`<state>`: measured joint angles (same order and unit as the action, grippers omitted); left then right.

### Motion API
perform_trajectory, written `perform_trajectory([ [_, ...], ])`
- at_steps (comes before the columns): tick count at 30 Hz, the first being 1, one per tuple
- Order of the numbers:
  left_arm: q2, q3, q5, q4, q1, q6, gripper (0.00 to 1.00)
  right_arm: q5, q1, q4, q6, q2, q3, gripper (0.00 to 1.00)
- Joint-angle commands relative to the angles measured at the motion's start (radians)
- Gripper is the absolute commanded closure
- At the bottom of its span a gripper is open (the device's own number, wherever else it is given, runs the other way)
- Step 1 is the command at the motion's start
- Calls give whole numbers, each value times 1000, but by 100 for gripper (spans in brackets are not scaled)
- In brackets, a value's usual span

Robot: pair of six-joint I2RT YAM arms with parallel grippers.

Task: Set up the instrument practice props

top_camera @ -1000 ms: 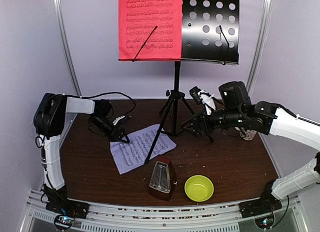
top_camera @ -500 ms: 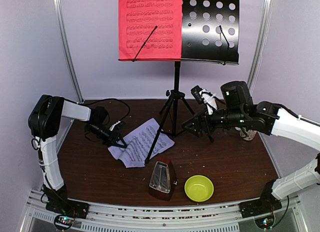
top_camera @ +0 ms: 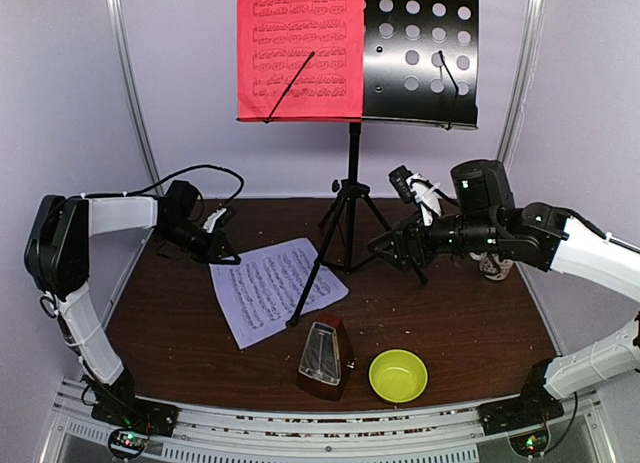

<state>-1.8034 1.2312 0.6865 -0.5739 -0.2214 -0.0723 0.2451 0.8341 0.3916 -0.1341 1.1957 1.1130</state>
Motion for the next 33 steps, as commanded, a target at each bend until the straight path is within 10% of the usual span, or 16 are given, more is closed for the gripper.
perform_trajectory([
  [1,53,-1,-3,-17,-1,26,100,-17,5,-35,5,-25,0,17],
  [33,851,71,-168,-448,-155,112,100,56,87,-91,230,23,248,17],
])
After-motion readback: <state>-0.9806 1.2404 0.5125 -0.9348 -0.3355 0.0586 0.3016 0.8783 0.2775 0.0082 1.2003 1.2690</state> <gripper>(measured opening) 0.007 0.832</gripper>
